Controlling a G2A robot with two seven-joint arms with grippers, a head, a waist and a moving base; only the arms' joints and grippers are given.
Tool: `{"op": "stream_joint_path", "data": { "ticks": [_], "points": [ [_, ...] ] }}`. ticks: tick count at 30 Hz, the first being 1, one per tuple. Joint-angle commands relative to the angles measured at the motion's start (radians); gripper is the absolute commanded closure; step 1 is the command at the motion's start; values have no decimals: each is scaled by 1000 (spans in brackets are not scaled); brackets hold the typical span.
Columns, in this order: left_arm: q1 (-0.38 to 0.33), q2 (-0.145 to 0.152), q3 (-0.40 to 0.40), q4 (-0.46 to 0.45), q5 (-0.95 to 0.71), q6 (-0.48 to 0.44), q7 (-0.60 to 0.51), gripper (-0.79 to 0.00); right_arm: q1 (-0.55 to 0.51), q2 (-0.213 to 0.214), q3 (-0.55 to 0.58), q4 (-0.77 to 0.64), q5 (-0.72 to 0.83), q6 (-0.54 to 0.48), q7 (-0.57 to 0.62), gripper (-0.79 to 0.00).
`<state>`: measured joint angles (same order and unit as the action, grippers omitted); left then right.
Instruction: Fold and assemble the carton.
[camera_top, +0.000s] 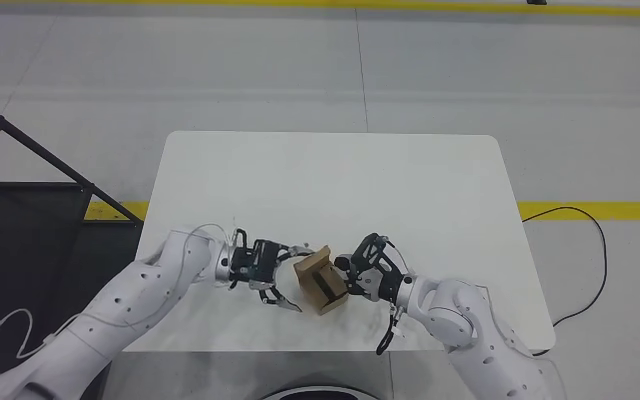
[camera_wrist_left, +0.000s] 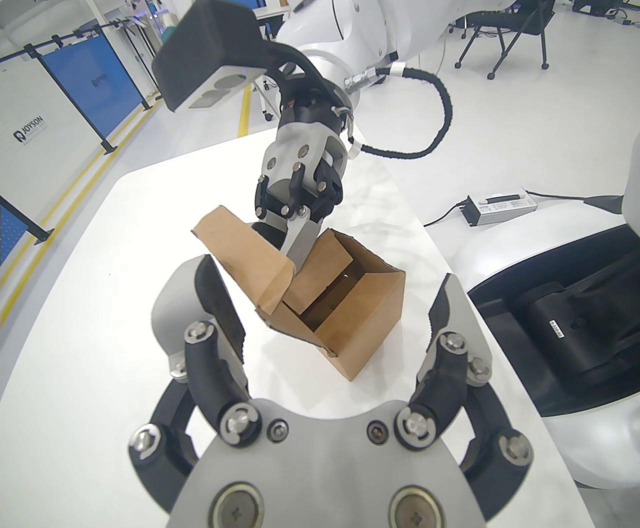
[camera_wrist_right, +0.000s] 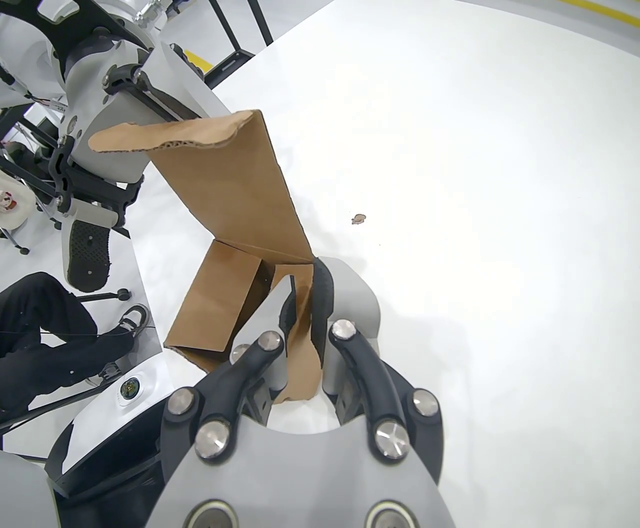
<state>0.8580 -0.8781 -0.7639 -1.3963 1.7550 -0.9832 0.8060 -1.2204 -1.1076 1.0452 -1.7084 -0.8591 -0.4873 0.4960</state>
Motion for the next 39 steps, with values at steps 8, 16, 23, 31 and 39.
{"op": "stream_joint_path", "data": {
  "ticks": [8,16,23,31,39],
  "points": [
    [16,4,0,-38,19,4,-17,-785,-4,0,2,-2,-1,1,-10,-160],
    [32,9,-6,-70,25,10,-46,-785,-6,-2,5,-3,-3,15,-20,-175],
    [43,11,-10,-88,22,13,-67,-785,-15,-1,16,-5,1,14,-44,-206],
    [49,10,-11,-102,15,18,-97,-785,-41,4,45,-14,0,-1,-76,-262],
    [60,9,-15,-124,8,29,-133,-785,-107,19,114,-41,-26,-69,-158,-314]
  ]
}}
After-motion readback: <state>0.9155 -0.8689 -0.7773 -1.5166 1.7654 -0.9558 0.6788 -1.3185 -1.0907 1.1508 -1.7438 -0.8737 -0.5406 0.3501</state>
